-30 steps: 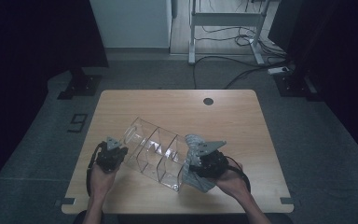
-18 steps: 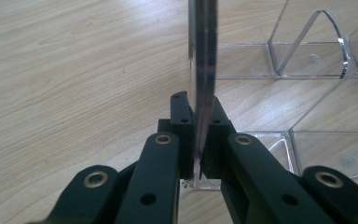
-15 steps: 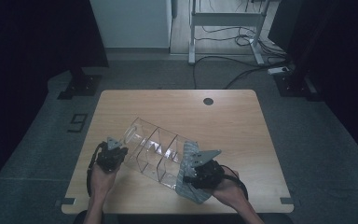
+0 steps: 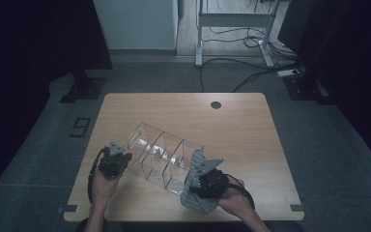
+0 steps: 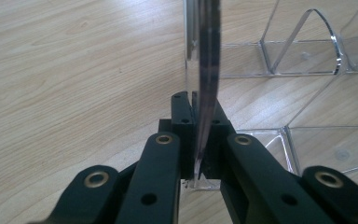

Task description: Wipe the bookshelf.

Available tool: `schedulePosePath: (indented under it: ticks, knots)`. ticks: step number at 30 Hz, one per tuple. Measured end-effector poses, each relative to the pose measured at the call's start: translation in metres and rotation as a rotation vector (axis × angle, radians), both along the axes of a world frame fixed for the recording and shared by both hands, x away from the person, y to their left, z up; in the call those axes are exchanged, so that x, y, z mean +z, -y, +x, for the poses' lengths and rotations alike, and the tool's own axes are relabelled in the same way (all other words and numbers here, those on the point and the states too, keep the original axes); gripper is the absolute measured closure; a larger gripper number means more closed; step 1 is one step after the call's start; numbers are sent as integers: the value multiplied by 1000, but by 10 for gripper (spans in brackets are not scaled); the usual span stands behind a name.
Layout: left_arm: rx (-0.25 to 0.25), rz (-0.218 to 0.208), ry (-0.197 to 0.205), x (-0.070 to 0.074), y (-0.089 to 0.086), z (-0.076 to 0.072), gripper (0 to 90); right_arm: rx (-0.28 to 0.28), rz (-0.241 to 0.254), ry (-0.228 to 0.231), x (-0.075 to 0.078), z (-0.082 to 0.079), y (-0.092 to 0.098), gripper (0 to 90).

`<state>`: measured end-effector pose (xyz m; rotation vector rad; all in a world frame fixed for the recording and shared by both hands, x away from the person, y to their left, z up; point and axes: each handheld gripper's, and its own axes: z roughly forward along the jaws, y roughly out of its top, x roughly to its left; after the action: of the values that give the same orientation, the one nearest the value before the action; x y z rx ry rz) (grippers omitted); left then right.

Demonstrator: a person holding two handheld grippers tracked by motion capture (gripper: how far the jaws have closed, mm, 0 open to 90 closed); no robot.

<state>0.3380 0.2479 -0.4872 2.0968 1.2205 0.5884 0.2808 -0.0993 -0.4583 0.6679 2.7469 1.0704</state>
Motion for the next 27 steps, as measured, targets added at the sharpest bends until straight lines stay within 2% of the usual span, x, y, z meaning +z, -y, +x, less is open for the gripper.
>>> schedulePosePath:
  ticks: [7,12,15,27]
  knots:
    - [-17,2,0,0,-1,0,867,-10,-26,-33,-17,6,-2,644]
    - [-35,18,0,0,-2,0,866,-11,-24,-40,-20,8,-1,642]
    - [-49,37,4,1,-1,-1,864,-28,-13,-47,-21,11,2,642]
    - [-60,46,9,1,-1,-1,861,-135,0,-34,-23,36,15,643]
